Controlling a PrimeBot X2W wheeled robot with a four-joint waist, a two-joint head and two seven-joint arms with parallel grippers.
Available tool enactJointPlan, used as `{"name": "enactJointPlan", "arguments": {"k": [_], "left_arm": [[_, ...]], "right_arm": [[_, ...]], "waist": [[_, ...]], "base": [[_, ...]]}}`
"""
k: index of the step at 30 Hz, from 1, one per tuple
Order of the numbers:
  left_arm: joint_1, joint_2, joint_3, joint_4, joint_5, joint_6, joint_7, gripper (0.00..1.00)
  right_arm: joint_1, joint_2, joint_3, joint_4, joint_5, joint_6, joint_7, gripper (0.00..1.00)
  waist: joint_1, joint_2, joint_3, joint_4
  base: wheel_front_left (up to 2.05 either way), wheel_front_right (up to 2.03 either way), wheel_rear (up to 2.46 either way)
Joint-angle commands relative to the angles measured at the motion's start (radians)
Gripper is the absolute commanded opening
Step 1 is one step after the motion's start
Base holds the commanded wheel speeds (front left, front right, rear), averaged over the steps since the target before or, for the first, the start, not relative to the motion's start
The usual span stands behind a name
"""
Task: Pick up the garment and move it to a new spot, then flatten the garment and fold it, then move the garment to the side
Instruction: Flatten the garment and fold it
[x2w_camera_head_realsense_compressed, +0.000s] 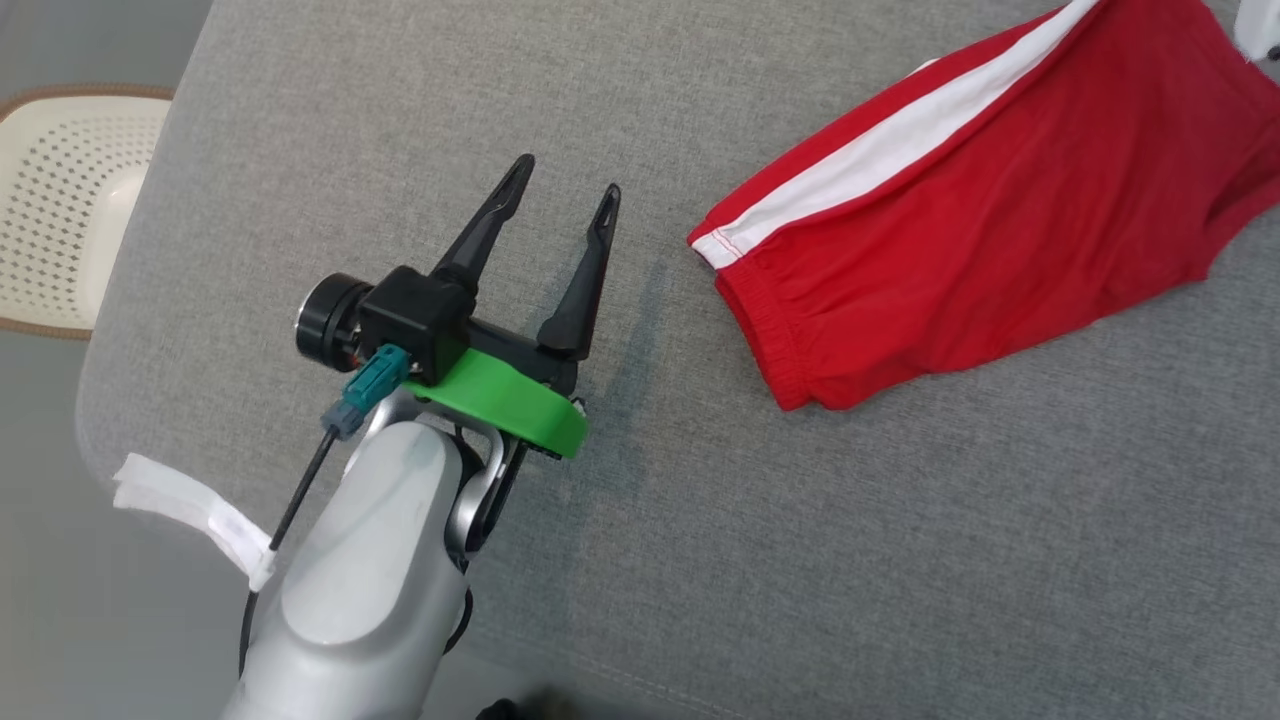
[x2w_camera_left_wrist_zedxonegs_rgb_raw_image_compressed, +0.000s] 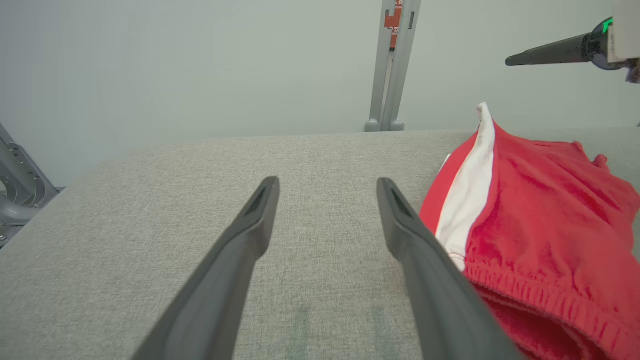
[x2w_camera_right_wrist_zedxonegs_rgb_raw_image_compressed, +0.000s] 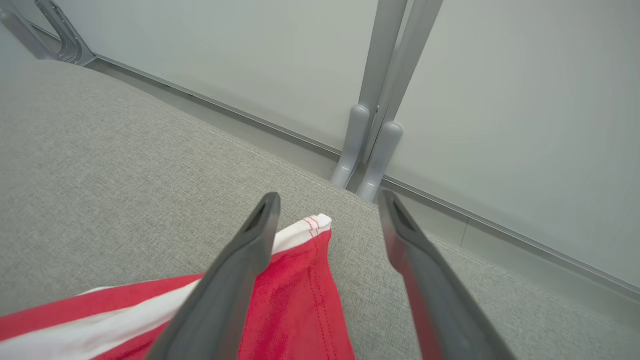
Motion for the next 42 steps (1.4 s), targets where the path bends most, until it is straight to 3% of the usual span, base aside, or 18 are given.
{"name": "enactJointPlan", "arguments": {"k": [1,9,16,20,32,42], "left_arm": [[0.032,0.000,0.030,-0.010,0.013,0.007,-0.003,1.00],[0.145,-0.005,0.199,-0.099,0.055,0.032,-0.003,1.00],[0.269,-0.009,0.263,-0.182,0.032,0.065,-0.003,1.00],[0.318,-0.010,0.267,-0.221,0.030,0.082,-0.003,1.00],[0.434,-0.010,0.249,-0.232,0.052,0.073,-0.003,1.00],[0.434,-0.010,0.232,-0.226,0.039,0.073,-0.003,1.00]], "right_arm": [[0.050,0.007,-0.006,-0.010,0.030,-0.002,-0.065,1.00],[0.256,0.049,-0.002,-0.096,0.065,-0.002,-0.430,1.00],[0.449,0.164,-0.047,-0.134,0.038,-0.002,-0.664,1.00],[0.550,0.226,-0.096,-0.176,-0.019,-0.002,-0.701,1.00],[0.828,0.400,-0.288,-0.334,-0.153,-0.002,-0.709,1.00],[0.876,0.422,-0.334,-0.367,-0.195,-0.002,-0.709,1.00]], "waist": [[0.0000,0.0000,-0.080,-0.069],[0.0000,0.0000,-0.167,-0.167],[0.0000,0.0000,-0.226,-0.259],[0.0000,0.0000,-0.245,-0.291],[0.0000,0.0000,-0.310,-0.327],[0.0000,0.0000,-0.306,-0.307]], "base": [[0.00,0.00,0.00],[0.00,0.00,0.00],[0.00,0.00,0.00],[0.00,0.00,0.00],[0.00,0.00,0.00],[0.00,0.00,0.00]]}}
